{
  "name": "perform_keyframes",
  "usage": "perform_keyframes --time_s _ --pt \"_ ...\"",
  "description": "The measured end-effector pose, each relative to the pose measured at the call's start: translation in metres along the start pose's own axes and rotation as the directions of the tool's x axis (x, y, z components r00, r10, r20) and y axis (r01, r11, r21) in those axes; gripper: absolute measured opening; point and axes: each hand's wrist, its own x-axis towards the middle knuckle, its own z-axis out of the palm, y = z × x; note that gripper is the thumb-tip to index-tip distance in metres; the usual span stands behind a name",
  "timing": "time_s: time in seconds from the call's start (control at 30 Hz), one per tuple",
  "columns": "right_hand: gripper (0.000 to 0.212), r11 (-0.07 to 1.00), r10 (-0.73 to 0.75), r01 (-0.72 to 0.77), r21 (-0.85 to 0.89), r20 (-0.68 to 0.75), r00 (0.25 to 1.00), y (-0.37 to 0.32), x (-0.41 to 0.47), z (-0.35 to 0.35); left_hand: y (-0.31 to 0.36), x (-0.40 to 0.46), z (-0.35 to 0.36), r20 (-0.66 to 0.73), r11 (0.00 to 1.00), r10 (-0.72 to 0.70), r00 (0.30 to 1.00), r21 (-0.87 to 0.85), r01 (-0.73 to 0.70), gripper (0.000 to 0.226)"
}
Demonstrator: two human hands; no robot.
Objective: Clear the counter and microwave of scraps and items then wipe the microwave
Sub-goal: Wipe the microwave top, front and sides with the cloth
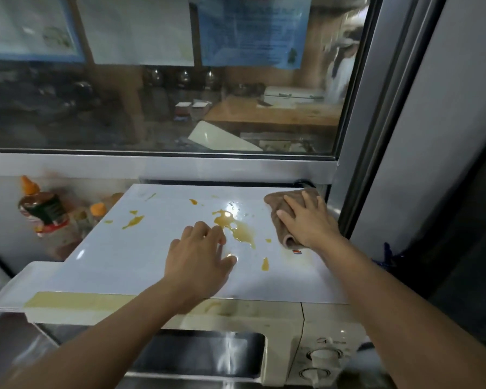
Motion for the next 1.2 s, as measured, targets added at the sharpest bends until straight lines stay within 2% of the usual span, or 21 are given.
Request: perform_keyframes --time_s 0.13,0.2,0.27,0.37,0.4,0.5,0.57,0.67,0.87,1.03,1.2 --pt "0.057 0.998 -0.032 0.034 -0.047 0.051 0.998 -0.002 0.008 -0.002 -0.003 0.000 -0.002 0.006 0.999 0.030 1.000 -0.024 -0.030 0.038" --pt "0.054 0.982 -0.120 0.127 -0.141 0.055 0.991 -0.002 -0.008 -0.003 -0.009 0.001 -0.006 0.042 0.997 0.040 0.998 -0.070 -0.037 0.037" --pt "0.052 0.948 -0.256 0.266 -0.175 0.081 0.963 -0.005 -0.031 -0.001 -0.021 0.004 -0.010 0.021 0.997 0.046 0.999 -0.065 -0.045 0.036" --pt "0.061 0.880 -0.456 0.467 -0.081 0.127 0.881 -0.017 -0.071 0.005 -0.041 0.013 -0.018 -0.004 1.000 -0.024 1.000 -0.004 0.024 0.040" --pt "0.064 0.874 -0.480 0.485 -0.024 0.105 0.871 -0.022 -0.081 0.006 -0.048 0.018 -0.021 0.015 0.998 -0.061 0.998 0.006 0.061 0.043" --pt "0.040 0.896 -0.396 0.404 0.183 -0.079 0.915 -0.030 -0.081 0.007 -0.064 0.029 -0.026 0.093 0.992 -0.107 0.990 0.077 0.100 0.050" --pt "0.031 0.920 -0.358 0.378 0.107 -0.164 0.919 -0.031 -0.059 0.012 -0.071 0.031 -0.026 0.124 0.990 -0.075 0.989 0.126 0.059 0.048" --pt "0.032 0.960 -0.279 0.281 -0.001 -0.114 0.953 -0.023 -0.004 0.014 -0.076 0.032 -0.025 0.121 0.989 -0.022 0.992 0.146 0.004 0.050" --pt "0.038 0.980 -0.197 0.193 -0.047 -0.118 0.973 -0.038 0.069 0.013 -0.079 0.034 -0.024 0.095 0.992 0.030 0.995 0.117 -0.042 0.053" --pt "0.041 0.940 -0.336 0.331 -0.080 -0.054 0.940 -0.070 0.070 0.020 -0.079 0.038 -0.027 0.128 0.993 0.017 0.992 0.116 -0.032 0.054" --pt "0.045 0.830 -0.551 0.556 -0.047 0.091 0.829 -0.105 0.025 0.025 -0.075 0.035 -0.031 0.159 0.994 -0.021 0.987 0.113 0.003 0.053"
